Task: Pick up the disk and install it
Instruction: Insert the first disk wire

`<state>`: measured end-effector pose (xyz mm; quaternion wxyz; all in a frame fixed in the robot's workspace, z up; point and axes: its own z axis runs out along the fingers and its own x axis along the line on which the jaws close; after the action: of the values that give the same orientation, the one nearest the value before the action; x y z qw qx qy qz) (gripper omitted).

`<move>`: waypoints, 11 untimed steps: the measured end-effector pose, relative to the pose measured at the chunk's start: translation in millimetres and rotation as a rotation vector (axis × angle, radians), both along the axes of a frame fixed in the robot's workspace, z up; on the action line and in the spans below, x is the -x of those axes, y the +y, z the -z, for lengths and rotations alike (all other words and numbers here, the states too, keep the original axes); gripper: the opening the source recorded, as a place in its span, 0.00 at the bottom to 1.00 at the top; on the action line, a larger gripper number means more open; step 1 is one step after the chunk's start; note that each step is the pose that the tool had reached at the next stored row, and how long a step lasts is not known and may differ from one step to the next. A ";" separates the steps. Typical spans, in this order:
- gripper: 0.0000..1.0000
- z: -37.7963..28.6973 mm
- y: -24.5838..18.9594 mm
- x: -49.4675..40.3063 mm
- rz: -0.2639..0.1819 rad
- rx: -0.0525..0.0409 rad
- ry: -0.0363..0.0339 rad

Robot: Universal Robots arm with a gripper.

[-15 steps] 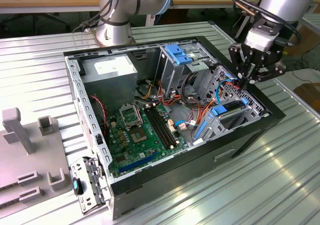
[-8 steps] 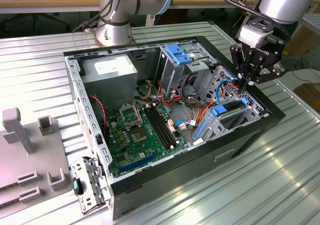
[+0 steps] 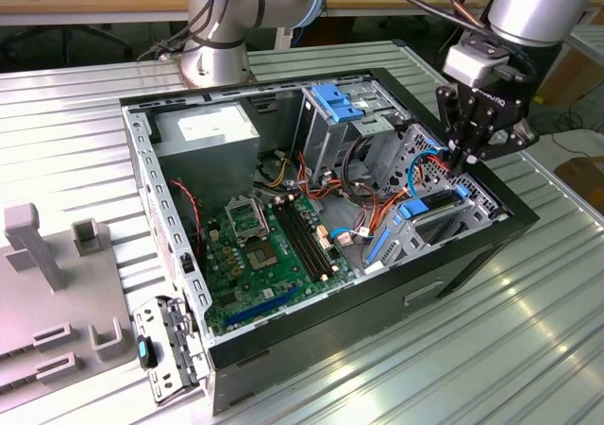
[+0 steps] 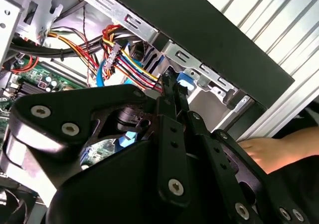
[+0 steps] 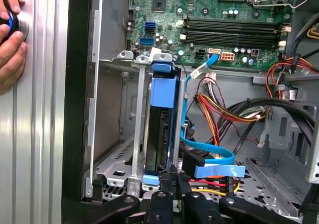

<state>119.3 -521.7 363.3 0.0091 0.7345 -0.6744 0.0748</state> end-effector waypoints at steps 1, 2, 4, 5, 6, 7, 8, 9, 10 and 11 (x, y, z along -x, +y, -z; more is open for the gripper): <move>0.16 0.1 0.0 0.3 0.005 -0.0001 0.0000; 0.16 0.1 0.0 1.0 0.009 -0.0001 0.0000; 0.16 1.5 0.0 3.8 0.025 0.0004 0.0000; 0.16 2.1 0.0 3.8 0.039 0.0005 0.0000; 0.16 2.6 0.0 3.9 0.054 0.0006 0.0000; 0.16 3.3 0.0 3.9 0.074 0.0007 0.0000; 0.16 3.9 0.0 3.9 0.089 0.0008 0.0000; 0.16 4.8 0.0 3.9 0.104 0.0010 0.0000; 0.16 5.5 -0.1 3.8 0.111 0.0011 -0.0001; 0.16 6.2 -0.4 3.8 0.116 0.0018 -0.0002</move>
<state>115.5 -522.1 357.1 0.0140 0.6941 -0.7158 0.0748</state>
